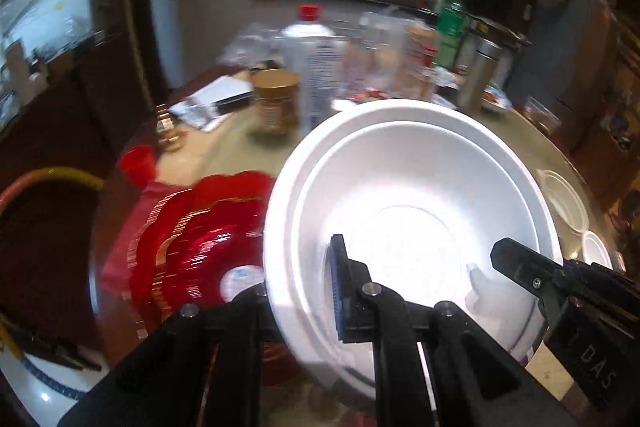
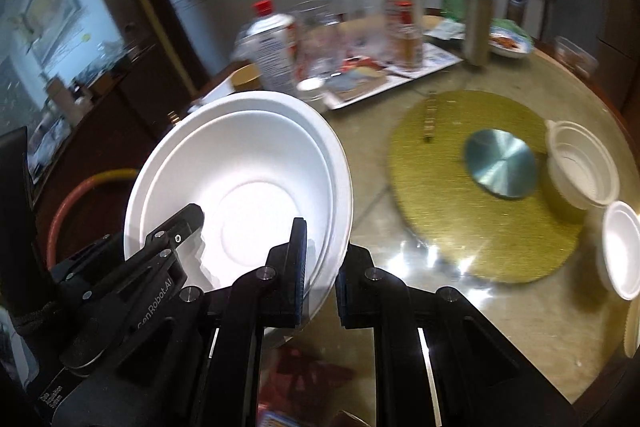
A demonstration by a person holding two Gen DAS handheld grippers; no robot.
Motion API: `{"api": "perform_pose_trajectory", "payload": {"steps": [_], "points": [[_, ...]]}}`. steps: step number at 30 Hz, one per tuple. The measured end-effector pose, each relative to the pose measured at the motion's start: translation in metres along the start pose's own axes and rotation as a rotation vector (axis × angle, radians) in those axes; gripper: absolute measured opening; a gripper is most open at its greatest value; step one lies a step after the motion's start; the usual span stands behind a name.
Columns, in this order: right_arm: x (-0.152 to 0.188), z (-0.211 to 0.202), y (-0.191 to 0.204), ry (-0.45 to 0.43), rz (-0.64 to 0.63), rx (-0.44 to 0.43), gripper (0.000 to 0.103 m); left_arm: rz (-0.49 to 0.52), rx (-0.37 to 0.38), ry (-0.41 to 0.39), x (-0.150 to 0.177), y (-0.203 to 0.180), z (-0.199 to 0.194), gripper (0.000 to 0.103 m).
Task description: Organize plates and bowls
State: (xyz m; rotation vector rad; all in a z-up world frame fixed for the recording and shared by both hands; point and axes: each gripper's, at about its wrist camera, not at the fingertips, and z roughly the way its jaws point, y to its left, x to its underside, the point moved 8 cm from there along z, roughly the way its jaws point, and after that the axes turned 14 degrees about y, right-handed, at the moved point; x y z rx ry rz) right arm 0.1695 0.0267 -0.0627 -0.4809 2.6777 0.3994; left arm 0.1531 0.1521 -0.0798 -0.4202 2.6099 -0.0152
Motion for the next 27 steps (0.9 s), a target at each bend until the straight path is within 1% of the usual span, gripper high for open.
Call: {"api": "perform_pose_trajectory", "payload": {"steps": [3, 7, 13, 21, 23, 27], "points": [[0.001, 0.011, 0.027, 0.016, -0.04, -0.017, 0.012, -0.047, -0.024, 0.006, 0.004, 0.029, 0.001, 0.01], [0.0, 0.027, 0.054, 0.039, -0.082, -0.026, 0.012, -0.092, -0.042, 0.016, 0.007, 0.057, 0.003, 0.011], [-0.002, 0.045, 0.079, 0.068, -0.117, -0.02, 0.012, -0.13, -0.059, 0.031, 0.01, 0.083, 0.013, 0.011], [-0.004, 0.069, 0.093, 0.113, -0.143, 0.0, 0.012, -0.163, -0.068, 0.076, 0.015, 0.101, 0.031, 0.011], [-0.006, 0.073, 0.093, 0.114, -0.149, 0.014, 0.012, -0.164, -0.067, 0.087, 0.015, 0.102, 0.035, 0.011], [-0.008, 0.084, 0.092, 0.146, -0.148, 0.021, 0.012, -0.161, -0.083, 0.11, 0.015, 0.102, 0.046, 0.012]]}}
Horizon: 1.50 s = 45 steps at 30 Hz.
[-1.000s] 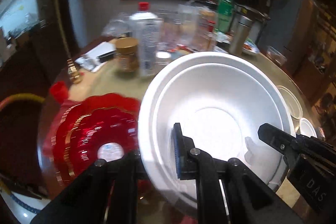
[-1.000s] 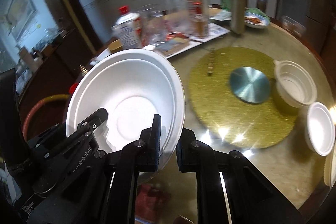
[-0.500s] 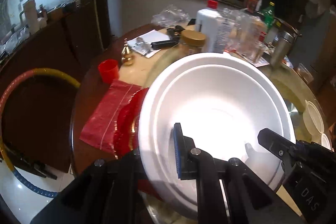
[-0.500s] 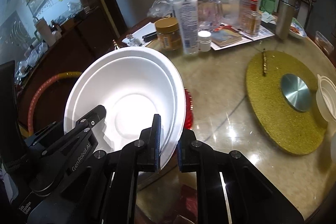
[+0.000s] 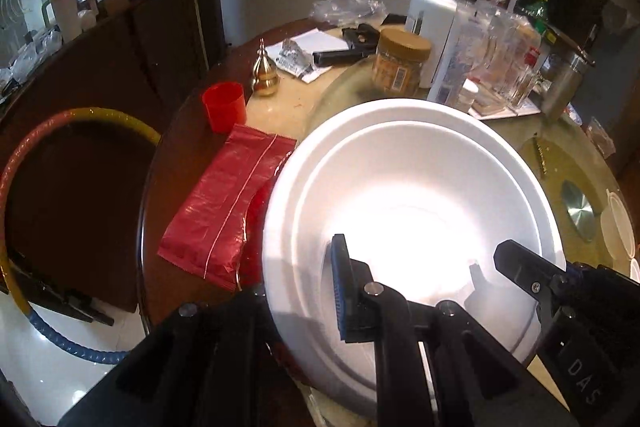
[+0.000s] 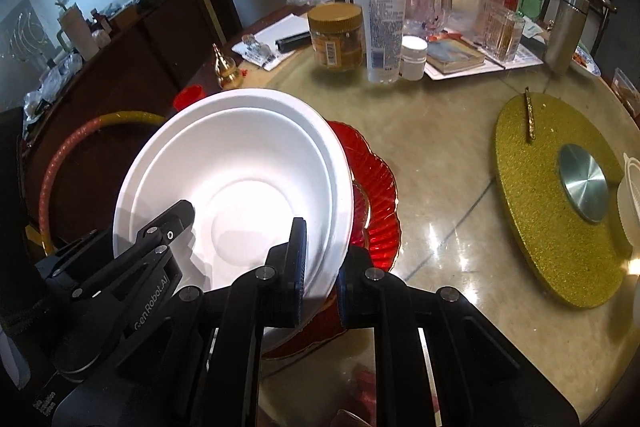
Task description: Organize plates and bowls
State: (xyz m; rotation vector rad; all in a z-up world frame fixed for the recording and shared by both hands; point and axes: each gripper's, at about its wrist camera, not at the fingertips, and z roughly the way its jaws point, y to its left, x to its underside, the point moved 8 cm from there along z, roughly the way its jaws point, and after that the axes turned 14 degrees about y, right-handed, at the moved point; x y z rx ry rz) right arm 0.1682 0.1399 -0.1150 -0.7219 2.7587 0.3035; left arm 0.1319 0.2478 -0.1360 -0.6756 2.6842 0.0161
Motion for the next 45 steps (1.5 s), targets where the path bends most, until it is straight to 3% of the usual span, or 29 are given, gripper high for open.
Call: {"api": "perform_pose_trajectory", "payload": {"steps": [9, 10, 12, 14, 17, 20, 28, 31, 36, 39, 45], "points": [[0.004, 0.02, 0.001, 0.061, -0.005, -0.002, 0.014, -0.006, -0.032, 0.052, 0.005, 0.005, 0.018, 0.016], [0.005, 0.021, 0.001, 0.067, -0.007, 0.0, 0.018, -0.005, -0.034, 0.051, 0.005, 0.005, 0.018, 0.018], [0.006, 0.02, -0.001, 0.072, -0.016, 0.05, 0.04, -0.003, -0.068, 0.064, 0.006, 0.006, 0.019, 0.053], [0.006, 0.013, -0.006, 0.052, -0.027, 0.11, 0.058, -0.007, -0.071, 0.047, 0.007, 0.006, 0.014, 0.058], [0.008, 0.003, -0.013, 0.037, -0.013, 0.09, 0.069, -0.031, -0.056, 0.036, 0.008, 0.009, 0.006, 0.066], [0.013, -0.011, -0.023, 0.01, 0.0, 0.08, 0.069, -0.049, -0.082, -0.001, 0.008, 0.012, -0.005, 0.074], [0.046, -0.058, -0.078, -0.082, 0.116, -0.013, 0.069, -0.127, -0.024, -0.104, 0.009, 0.016, -0.042, 0.075], [0.063, -0.073, -0.111, -0.104, 0.187, -0.071, 0.069, -0.084, 0.04, -0.138, 0.012, -0.011, -0.058, 0.075], [0.085, -0.105, -0.18, -0.14, 0.301, -0.057, 0.069, 0.117, 0.136, -0.146, 0.023, -0.095, -0.077, 0.075], [0.096, -0.119, -0.223, -0.141, 0.358, -0.055, 0.069, 0.234, 0.178, -0.124, 0.03, -0.157, -0.078, 0.075], [0.111, -0.139, -0.314, -0.114, 0.432, -0.006, 0.069, 0.372, 0.237, -0.022, 0.038, -0.26, -0.055, 0.075]]}}
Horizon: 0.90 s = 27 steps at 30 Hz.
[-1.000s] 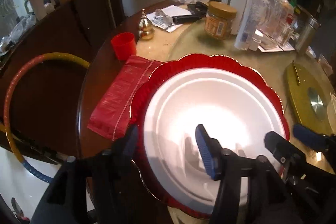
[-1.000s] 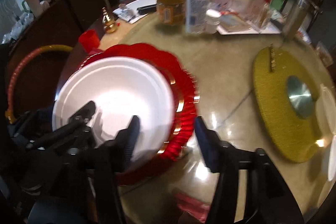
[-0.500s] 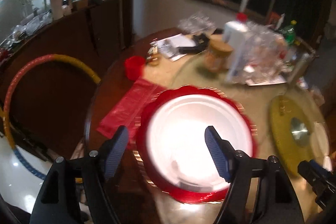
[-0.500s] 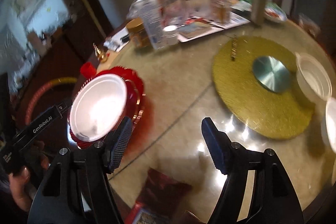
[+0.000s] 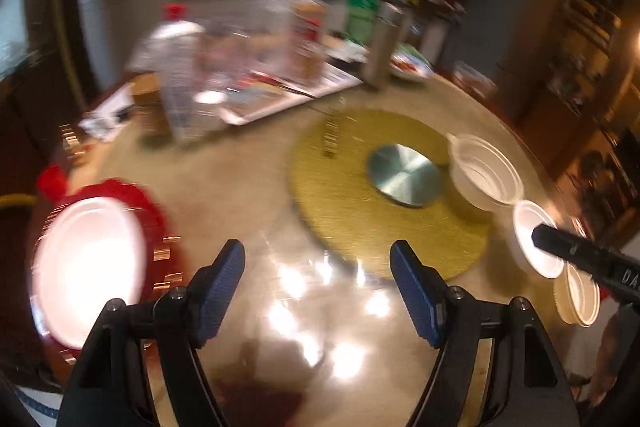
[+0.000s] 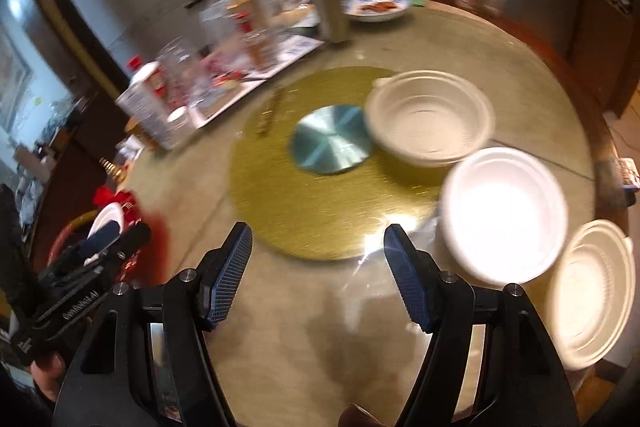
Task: Organize plates and bowls
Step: 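Lower the white foam bowl into the red stack and open both tools, then move both tools to the beige patterned paper bowl and grasp its rim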
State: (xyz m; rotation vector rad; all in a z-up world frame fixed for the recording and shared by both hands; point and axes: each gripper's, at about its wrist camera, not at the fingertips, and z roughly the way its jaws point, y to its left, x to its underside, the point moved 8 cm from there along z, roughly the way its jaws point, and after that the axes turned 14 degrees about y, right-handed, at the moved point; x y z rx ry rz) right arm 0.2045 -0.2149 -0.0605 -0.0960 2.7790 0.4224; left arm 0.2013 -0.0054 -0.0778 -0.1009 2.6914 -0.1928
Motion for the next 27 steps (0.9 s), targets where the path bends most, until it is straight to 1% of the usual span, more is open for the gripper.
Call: {"api": "perform_pose_trajectory", "payload": {"steps": [3, 6, 8, 9, 12, 15, 22, 26, 27], "points": [[-0.022, -0.004, -0.051, 0.006, 0.096, 0.0, 0.069, 0.026, 0.016, 0.033, -0.014, -0.031, 0.02, 0.075], [-0.043, -0.003, -0.097, 0.014, 0.187, 0.027, 0.069, 0.047, 0.018, 0.069, -0.025, -0.06, 0.042, 0.075], [-0.055, 0.006, -0.115, 0.035, 0.216, 0.041, 0.069, 0.058, 0.029, 0.087, -0.031, -0.078, 0.056, 0.075], [-0.062, 0.011, -0.124, 0.05, 0.22, 0.062, 0.069, 0.059, 0.034, 0.095, -0.033, -0.085, 0.062, 0.075], [-0.074, 0.024, -0.134, 0.083, 0.209, 0.082, 0.069, 0.069, 0.052, 0.126, -0.04, -0.105, 0.079, 0.075], [-0.084, 0.037, -0.14, 0.097, 0.206, 0.099, 0.069, 0.059, 0.065, 0.12, -0.051, -0.119, 0.089, 0.075], [-0.107, 0.06, -0.151, 0.136, 0.217, 0.101, 0.069, 0.028, 0.054, 0.128, -0.076, -0.131, 0.112, 0.075], [-0.113, 0.071, -0.154, 0.163, 0.213, 0.095, 0.064, 0.031, 0.053, 0.141, -0.082, -0.14, 0.124, 0.075], [-0.114, 0.072, -0.155, 0.164, 0.213, 0.095, 0.061, 0.035, 0.048, 0.147, -0.083, -0.143, 0.128, 0.075]]}}
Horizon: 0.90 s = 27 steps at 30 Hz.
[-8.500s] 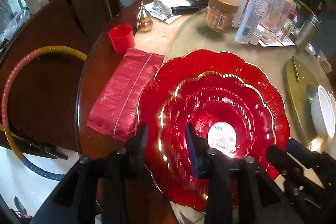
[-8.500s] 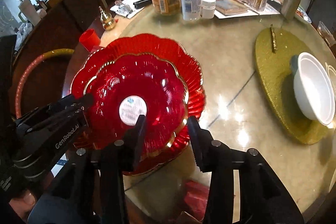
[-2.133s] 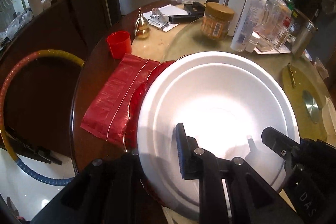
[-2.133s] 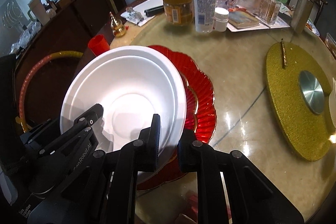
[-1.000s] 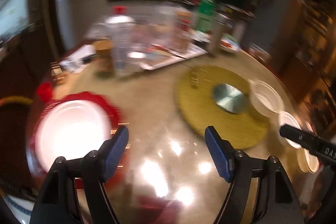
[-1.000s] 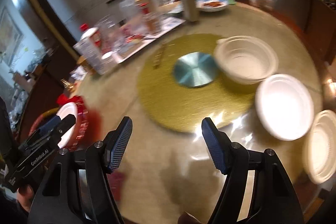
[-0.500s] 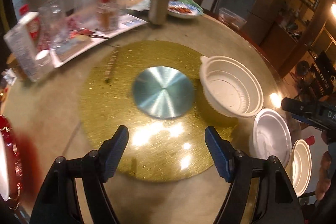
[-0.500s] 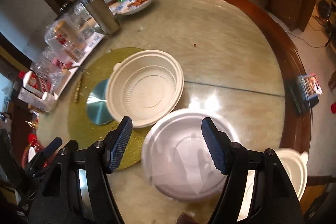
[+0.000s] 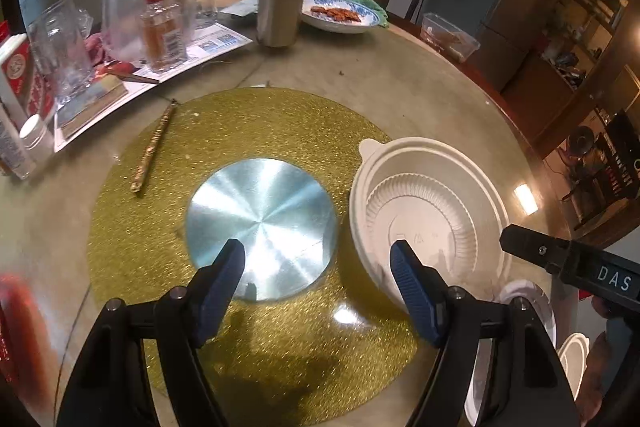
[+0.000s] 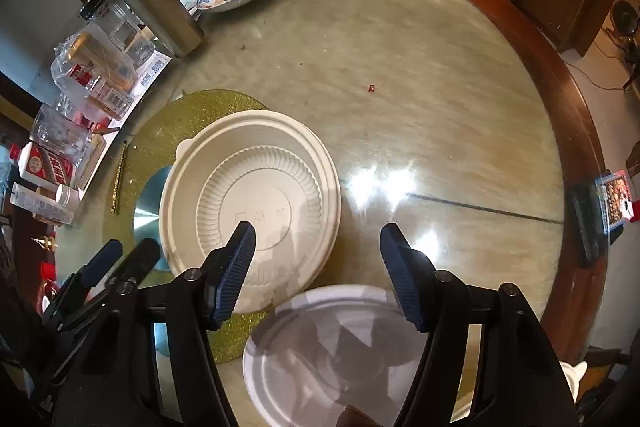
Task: Organize plates and bowls
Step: 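Move both tools to the beige patterned paper bowl and grasp its rim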
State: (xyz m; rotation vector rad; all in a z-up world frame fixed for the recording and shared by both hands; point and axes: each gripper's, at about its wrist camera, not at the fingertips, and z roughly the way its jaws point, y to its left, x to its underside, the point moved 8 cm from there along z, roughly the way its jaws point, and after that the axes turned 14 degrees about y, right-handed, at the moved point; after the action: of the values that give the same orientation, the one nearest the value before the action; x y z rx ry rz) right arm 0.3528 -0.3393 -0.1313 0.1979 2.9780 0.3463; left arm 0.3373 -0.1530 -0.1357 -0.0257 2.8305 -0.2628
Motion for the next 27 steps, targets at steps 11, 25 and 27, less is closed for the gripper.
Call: {"api": "perform_pose_trajectory", "payload": {"steps": [11, 25, 27], "points": [[-0.012, 0.021, -0.002, 0.032, 0.003, 0.008, 0.052, 0.001, -0.019, 0.034, -0.009, -0.01, 0.024, 0.075], [-0.016, 0.035, -0.005, 0.054, -0.004, 0.028, 0.03, 0.014, -0.045, 0.048, -0.017, -0.021, 0.042, 0.073], [-0.016, 0.038, -0.006, 0.061, -0.009, 0.03, 0.028, 0.018, -0.046, 0.066, -0.016, -0.022, 0.048, 0.068]]}}
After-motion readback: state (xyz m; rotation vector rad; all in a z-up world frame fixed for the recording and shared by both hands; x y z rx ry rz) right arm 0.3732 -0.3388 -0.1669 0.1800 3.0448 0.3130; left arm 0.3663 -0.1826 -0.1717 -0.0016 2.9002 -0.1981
